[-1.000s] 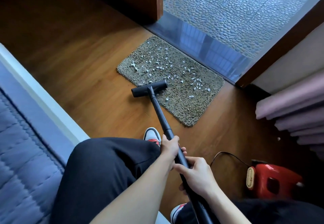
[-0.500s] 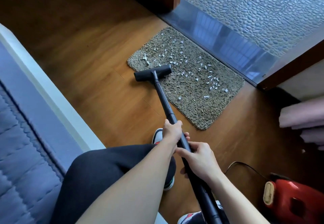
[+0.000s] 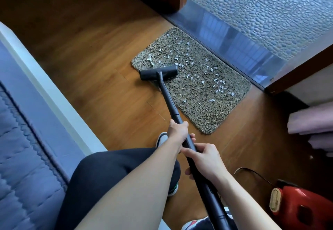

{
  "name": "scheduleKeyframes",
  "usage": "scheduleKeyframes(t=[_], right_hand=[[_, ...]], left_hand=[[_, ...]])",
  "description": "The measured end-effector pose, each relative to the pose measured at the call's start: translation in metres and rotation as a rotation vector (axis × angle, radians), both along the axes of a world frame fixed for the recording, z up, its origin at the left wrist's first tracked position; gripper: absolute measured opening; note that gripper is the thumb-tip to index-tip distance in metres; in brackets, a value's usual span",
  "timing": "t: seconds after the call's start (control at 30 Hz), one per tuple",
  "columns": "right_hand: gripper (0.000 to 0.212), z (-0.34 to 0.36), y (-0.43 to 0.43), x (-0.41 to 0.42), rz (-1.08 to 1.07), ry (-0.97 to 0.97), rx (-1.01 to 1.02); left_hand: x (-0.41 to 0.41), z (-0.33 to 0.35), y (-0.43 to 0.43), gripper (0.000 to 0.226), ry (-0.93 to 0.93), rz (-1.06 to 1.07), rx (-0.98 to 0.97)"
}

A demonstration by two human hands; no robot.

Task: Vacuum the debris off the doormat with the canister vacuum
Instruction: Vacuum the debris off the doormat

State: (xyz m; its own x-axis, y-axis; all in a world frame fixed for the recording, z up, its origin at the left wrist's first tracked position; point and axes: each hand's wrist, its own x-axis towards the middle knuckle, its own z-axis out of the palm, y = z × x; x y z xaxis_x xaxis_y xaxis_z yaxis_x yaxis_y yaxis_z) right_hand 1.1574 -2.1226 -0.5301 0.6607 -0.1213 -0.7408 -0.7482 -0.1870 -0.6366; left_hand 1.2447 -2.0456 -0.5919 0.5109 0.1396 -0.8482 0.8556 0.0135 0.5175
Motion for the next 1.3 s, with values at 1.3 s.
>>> scheduleKeyframes(t=[1.3], right_hand=[[0.020, 0.013, -0.009, 0.003, -0.138, 0.023, 0.123]], left_hand=[[0.007, 0.000, -0.018, 0.027, -0.022, -0.088, 0.059]])
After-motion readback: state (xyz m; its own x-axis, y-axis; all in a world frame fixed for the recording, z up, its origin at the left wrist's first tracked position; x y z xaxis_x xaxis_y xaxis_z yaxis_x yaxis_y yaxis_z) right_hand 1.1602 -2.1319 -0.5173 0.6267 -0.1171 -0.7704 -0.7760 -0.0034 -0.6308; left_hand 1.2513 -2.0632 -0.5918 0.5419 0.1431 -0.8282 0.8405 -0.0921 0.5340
